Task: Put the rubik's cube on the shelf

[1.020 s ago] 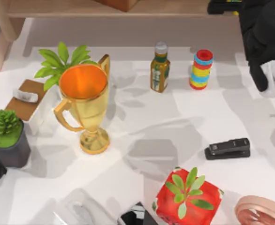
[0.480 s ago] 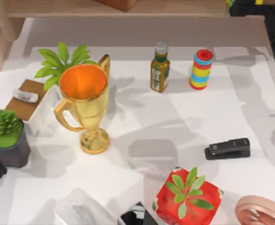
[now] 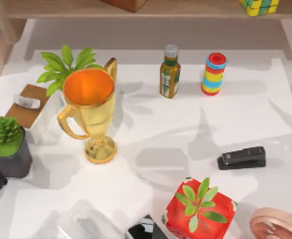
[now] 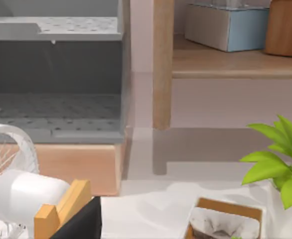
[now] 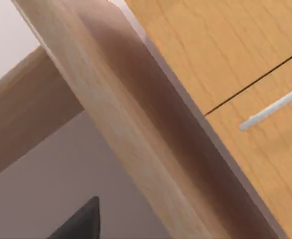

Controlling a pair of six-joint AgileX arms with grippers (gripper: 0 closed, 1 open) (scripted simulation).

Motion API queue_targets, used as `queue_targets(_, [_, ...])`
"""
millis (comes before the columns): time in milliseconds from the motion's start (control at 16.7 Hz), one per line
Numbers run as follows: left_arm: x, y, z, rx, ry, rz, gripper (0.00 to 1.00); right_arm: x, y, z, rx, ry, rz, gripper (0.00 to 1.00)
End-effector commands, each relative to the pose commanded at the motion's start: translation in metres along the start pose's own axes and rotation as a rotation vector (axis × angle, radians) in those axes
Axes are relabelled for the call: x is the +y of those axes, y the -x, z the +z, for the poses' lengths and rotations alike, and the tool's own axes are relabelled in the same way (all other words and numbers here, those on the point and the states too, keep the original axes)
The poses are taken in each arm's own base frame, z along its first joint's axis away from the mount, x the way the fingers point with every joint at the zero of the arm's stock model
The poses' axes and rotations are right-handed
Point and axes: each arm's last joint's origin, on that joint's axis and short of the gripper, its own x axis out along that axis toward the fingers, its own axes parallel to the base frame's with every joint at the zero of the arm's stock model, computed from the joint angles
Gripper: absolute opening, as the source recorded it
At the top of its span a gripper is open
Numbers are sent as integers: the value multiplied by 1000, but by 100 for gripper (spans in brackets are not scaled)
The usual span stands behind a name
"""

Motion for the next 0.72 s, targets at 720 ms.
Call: queue_targets(720, [0,0,0,0,0,0,100,-106,105,39,130,-852,-337,100])
